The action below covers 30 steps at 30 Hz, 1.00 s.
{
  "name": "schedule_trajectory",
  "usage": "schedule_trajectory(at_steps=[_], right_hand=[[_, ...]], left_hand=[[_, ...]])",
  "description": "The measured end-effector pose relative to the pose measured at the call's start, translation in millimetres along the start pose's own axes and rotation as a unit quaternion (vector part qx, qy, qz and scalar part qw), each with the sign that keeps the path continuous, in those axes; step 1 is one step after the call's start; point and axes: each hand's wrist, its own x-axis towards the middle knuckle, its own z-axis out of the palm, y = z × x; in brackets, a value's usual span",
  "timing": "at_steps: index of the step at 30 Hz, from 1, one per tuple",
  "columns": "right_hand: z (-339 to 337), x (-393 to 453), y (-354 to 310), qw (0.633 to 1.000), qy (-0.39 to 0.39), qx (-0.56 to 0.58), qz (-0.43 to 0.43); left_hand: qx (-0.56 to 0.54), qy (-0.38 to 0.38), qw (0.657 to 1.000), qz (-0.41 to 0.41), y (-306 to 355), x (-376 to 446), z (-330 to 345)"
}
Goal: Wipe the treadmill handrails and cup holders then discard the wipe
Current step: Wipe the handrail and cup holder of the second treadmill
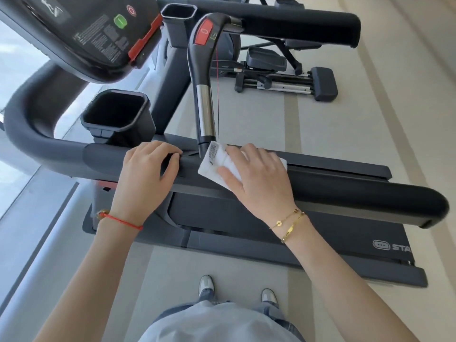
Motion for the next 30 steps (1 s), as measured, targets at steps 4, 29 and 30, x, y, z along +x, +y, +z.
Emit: schedule_trajectory(at_steps=[4,29,30], right_hand=[[-2,-11,6,0.996,0.022,-0.037,0.076],[27,2,-60,0.992,0.087,-0.036,0.089],[26,-1,-55,0.992,0.089,-0.035,0.084]], left_hand=[[-0.029,-0.011,0.999,0.015,-7,4,0],[-0.043,-0.037,0.998,0.013,-13,4,1],[-0.040,-0.036,0.998,0.010,-12,4,1]])
